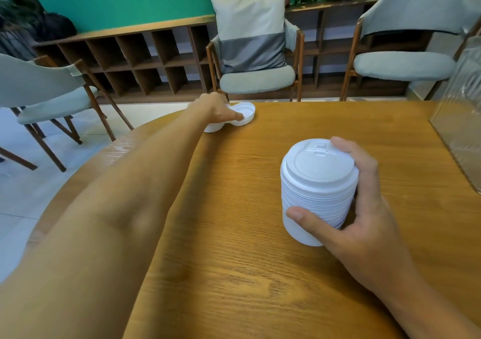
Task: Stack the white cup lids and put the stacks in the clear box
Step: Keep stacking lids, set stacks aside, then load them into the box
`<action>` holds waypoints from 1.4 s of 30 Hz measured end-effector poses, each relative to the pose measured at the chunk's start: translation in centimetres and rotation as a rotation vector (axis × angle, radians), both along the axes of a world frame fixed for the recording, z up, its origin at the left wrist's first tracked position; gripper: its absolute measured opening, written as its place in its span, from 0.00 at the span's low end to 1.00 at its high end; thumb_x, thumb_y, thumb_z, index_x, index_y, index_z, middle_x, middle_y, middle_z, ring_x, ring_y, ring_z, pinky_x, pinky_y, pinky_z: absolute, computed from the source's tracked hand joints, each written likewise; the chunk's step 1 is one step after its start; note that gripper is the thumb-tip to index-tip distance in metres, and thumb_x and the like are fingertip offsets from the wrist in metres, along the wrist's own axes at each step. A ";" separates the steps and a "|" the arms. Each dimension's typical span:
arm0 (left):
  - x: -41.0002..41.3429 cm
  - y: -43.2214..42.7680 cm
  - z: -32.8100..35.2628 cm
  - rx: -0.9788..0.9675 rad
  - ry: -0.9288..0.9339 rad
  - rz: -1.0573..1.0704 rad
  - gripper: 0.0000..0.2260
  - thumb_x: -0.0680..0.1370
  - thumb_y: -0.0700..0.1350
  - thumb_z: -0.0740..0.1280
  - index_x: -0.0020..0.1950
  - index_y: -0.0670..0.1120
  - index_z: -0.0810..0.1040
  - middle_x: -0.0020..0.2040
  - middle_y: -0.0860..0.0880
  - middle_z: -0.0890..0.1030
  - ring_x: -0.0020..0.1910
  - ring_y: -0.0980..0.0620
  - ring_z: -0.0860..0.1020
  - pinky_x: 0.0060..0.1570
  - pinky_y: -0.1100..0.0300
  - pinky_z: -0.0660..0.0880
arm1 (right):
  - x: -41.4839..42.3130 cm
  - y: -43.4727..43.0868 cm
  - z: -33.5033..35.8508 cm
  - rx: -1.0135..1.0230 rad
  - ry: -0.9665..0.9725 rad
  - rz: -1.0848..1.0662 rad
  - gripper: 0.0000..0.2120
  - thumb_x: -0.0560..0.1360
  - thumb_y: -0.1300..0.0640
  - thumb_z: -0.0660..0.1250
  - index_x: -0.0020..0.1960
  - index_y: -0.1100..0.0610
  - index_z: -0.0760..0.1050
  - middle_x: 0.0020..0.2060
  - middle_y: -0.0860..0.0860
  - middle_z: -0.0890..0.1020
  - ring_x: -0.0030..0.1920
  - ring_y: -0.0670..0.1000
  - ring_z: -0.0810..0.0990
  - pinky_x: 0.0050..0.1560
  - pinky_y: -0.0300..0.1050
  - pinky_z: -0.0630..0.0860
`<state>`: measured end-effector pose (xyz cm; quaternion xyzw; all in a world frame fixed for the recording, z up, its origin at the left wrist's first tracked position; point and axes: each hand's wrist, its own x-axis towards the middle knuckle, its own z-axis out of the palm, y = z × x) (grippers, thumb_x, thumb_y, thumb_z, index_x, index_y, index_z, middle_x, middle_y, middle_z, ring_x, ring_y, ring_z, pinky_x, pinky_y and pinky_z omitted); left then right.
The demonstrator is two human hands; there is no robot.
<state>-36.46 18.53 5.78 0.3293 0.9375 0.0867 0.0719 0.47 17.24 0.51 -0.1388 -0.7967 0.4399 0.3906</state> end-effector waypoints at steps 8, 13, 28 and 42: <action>5.6 -2.2 0.0 -0.037 0.020 -0.149 0.35 0.74 0.70 0.71 0.76 0.55 0.73 0.75 0.46 0.73 0.72 0.42 0.72 0.67 0.43 0.72 | 0.2 -0.1 0.1 -0.042 -0.013 -0.008 0.41 0.65 0.32 0.79 0.70 0.22 0.58 0.67 0.26 0.71 0.68 0.35 0.72 0.64 0.42 0.73; 10.5 -3.8 -1.1 0.065 0.046 -0.231 0.33 0.72 0.72 0.71 0.72 0.57 0.76 0.69 0.48 0.79 0.66 0.43 0.76 0.56 0.48 0.72 | 0.4 -0.2 0.4 -0.014 -0.003 -0.039 0.42 0.64 0.33 0.79 0.70 0.24 0.59 0.67 0.24 0.70 0.68 0.33 0.71 0.65 0.39 0.71; 18.9 -7.4 -1.4 1.091 -0.194 -0.260 0.25 0.78 0.69 0.60 0.48 0.47 0.79 0.43 0.50 0.83 0.48 0.48 0.80 0.53 0.46 0.76 | 2.7 0.3 0.3 0.043 0.008 -0.131 0.39 0.69 0.42 0.81 0.71 0.33 0.61 0.67 0.24 0.70 0.66 0.33 0.73 0.60 0.26 0.69; 22.4 -9.2 -0.6 1.300 -0.908 -0.429 0.28 0.69 0.51 0.82 0.66 0.47 0.81 0.60 0.46 0.86 0.58 0.46 0.85 0.56 0.54 0.80 | 1.9 0.1 0.6 -0.017 0.136 -0.156 0.31 0.70 0.38 0.75 0.69 0.43 0.69 0.63 0.39 0.79 0.64 0.49 0.80 0.60 0.51 0.80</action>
